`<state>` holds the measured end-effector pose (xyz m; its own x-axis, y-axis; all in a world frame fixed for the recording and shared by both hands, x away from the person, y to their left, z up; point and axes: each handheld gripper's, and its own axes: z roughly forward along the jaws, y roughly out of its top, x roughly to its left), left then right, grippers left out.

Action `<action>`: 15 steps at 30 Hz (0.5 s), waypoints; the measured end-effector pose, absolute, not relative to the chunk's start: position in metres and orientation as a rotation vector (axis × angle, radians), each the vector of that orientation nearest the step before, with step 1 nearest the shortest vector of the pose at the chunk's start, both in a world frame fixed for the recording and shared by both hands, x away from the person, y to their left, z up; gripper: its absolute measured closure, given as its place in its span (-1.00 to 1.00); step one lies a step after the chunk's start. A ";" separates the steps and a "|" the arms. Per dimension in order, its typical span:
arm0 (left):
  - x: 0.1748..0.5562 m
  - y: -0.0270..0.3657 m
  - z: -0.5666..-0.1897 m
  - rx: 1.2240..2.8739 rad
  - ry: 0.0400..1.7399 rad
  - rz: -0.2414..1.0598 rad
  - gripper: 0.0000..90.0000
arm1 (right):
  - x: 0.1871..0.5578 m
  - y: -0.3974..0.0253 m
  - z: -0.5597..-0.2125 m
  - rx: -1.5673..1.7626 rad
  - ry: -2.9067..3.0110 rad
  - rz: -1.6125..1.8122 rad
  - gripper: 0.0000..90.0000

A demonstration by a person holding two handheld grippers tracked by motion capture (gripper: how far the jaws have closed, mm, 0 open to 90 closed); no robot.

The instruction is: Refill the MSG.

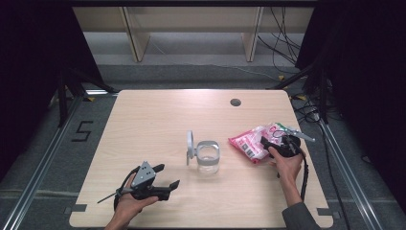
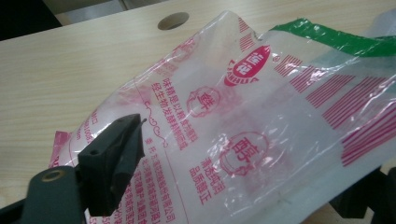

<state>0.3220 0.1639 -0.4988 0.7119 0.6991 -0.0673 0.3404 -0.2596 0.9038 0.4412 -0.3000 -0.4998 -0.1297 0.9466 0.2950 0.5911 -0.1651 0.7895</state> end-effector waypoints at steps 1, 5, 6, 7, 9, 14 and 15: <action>0.322 0.164 -0.499 1.865 0.808 0.426 -0.61 | 0.443 -0.303 -0.501 1.702 1.717 1.207 -0.44; 0.321 0.164 -0.499 1.863 0.811 0.426 -0.61 | 0.445 -0.304 -0.503 1.688 1.719 1.238 -0.24; 0.321 0.164 -0.499 1.863 0.811 0.425 -0.61 | 0.445 -0.304 -0.503 1.695 1.709 1.229 -0.21; 0.321 0.164 -0.499 1.860 0.815 0.421 -0.61 | 0.443 -0.300 -0.501 1.783 1.694 1.232 -0.16; 0.321 0.164 -0.499 1.858 0.820 0.422 -0.61 | 0.445 -0.301 -0.503 1.727 1.706 1.219 -0.02; 0.321 0.163 -0.500 1.857 0.813 0.413 -0.61 | 0.447 -0.300 -0.504 1.761 1.700 1.248 0.12; 0.320 0.163 -0.500 1.859 0.812 0.412 -0.61 | 0.449 -0.304 -0.506 1.697 1.726 1.249 0.13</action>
